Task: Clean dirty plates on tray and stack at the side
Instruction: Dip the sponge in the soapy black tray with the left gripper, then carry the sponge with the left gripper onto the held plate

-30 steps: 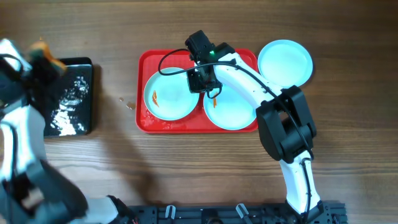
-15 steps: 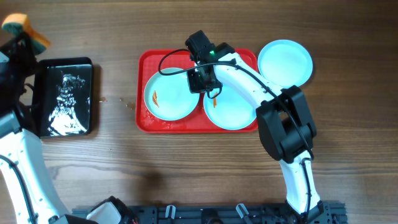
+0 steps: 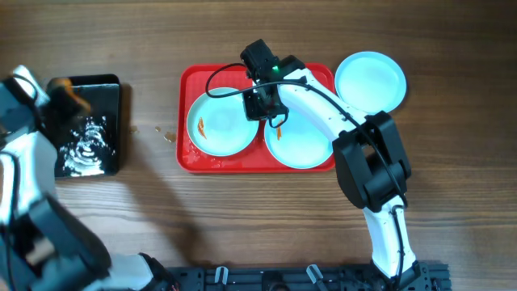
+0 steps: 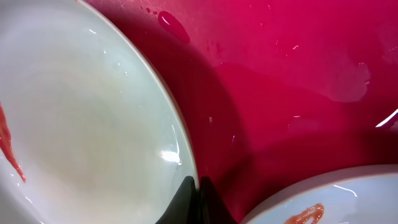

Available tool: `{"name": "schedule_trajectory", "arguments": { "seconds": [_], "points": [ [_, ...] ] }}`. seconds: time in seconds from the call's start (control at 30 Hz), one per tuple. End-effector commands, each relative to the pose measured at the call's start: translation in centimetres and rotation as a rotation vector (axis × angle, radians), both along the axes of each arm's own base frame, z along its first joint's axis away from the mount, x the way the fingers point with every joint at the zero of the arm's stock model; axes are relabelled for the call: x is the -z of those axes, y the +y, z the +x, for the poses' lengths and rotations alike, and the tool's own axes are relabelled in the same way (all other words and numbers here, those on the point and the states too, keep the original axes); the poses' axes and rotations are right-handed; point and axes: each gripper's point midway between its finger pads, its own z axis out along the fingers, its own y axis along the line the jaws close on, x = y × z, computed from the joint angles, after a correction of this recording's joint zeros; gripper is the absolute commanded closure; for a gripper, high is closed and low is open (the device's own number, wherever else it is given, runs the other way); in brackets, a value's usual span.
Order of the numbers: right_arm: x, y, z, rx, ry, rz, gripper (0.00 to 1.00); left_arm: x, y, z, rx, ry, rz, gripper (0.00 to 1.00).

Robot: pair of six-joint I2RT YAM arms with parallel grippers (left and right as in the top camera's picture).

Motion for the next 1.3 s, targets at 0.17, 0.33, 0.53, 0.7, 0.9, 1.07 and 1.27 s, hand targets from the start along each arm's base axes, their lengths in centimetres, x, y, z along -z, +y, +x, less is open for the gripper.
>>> {"name": "schedule_trajectory", "arguments": {
  "seconds": [0.17, 0.33, 0.53, 0.7, 0.9, 1.07, 1.27],
  "points": [
    [-0.4, -0.3, 0.3, 0.020, -0.015, -0.007, 0.96, -4.6, 1.9, -2.2, -0.175, -0.036, 0.080, 0.96],
    [-0.4, -0.4, 0.3, 0.024, -0.014, -0.008, 0.96, 8.6, -1.3, -1.9, -0.026, 0.216, -0.186, 0.96],
    [-0.2, -1.4, 0.9, 0.090, -0.037, -0.057, 0.96, -3.3, -6.7, 0.9, 0.281, -0.141, -0.274, 0.96],
    [1.6, -1.4, 1.3, 0.116, -0.051, -0.060, 0.96, -11.4, -11.7, -0.3, 0.435, -0.308, -0.212, 0.96],
    [3.9, -0.2, 0.5, 0.096, 0.017, -0.010, 0.96, -6.1, -16.2, -0.2, 0.472, -0.103, -0.302, 0.96],
    [4.5, -0.3, 0.2, 0.095, 0.034, -0.016, 0.96, -1.9, -21.4, -0.1, 0.588, 0.037, -0.369, 0.96],
    [4.4, -0.2, -0.1, 0.118, 0.057, -0.003, 0.96, 1.9, -25.8, 0.0, 0.669, 0.152, -0.385, 0.96]
  ]
}}
